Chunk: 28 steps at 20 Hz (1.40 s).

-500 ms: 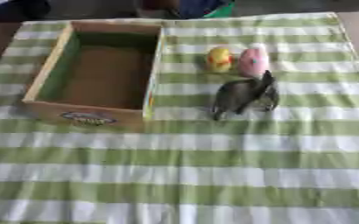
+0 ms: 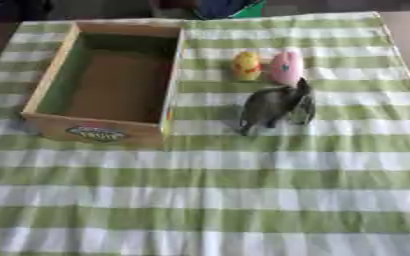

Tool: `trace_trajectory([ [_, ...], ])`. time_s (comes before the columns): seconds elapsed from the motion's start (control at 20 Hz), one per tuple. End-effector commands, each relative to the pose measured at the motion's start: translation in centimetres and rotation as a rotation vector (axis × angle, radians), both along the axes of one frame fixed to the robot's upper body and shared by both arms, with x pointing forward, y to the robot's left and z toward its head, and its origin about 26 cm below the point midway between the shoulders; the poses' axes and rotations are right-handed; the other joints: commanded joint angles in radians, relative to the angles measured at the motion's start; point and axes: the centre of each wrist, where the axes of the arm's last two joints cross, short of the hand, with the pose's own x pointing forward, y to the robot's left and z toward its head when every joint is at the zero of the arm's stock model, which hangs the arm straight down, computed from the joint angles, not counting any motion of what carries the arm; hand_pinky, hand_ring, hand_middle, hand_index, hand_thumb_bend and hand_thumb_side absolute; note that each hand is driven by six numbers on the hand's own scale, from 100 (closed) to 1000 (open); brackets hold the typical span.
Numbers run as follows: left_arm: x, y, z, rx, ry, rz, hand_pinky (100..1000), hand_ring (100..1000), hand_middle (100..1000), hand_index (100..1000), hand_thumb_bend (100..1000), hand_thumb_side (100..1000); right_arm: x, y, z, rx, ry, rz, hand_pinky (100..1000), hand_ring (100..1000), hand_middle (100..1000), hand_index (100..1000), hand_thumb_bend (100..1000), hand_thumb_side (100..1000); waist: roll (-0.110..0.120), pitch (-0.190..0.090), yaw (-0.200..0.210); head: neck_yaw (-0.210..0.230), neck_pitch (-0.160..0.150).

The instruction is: Pick up objects on the table and place them in the box.

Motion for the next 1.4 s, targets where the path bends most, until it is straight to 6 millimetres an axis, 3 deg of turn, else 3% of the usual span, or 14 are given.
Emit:
trace_trajectory([
  [0.05, -0.3, 0.3, 1.0, 0.032, -0.02, 0.006, 600, 733, 699, 774, 100, 1000, 0.2, -0.8, 2.4, -0.212, -0.094, -0.072, 788, 831, 525, 899, 609, 1000, -0.002, -0.022, 0.003, -0.005, 0.025],
  [0.45, -0.2, 0.3, 1.1, 0.046, -0.019, -0.002, 600, 733, 699, 773, 100, 1000, 2.5, -1.1, 5.6, -0.697, -0.208, -0.081, 775, 850, 627, 901, 754, 858, -0.01, -0.021, 0.008, -0.006, 0.019],
  [0.8, -0.2, 0.4, 1.2, 0.059, -0.014, -0.006, 601, 732, 699, 773, 100, 1000, 4.6, -1.2, 8.0, -0.917, -0.263, -0.094, 767, 854, 712, 897, 670, 843, -0.018, -0.02, 0.004, -0.009, 0.02],
  [1.0, -0.2, 0.4, 1.4, 0.065, -0.013, -0.008, 601, 732, 699, 773, 100, 1000, 6.0, -0.8, 8.9, -1.043, -0.278, -0.093, 762, 853, 739, 910, 724, 860, -0.024, -0.021, 0.0, -0.015, 0.012],
  [1.4, -0.2, 0.3, 1.4, 0.071, -0.004, -0.016, 601, 733, 698, 773, 100, 1000, 9.6, 1.7, 8.9, -1.366, -0.274, -0.053, 768, 887, 846, 943, 719, 724, -0.029, -0.029, 0.0, -0.026, -0.01],
])
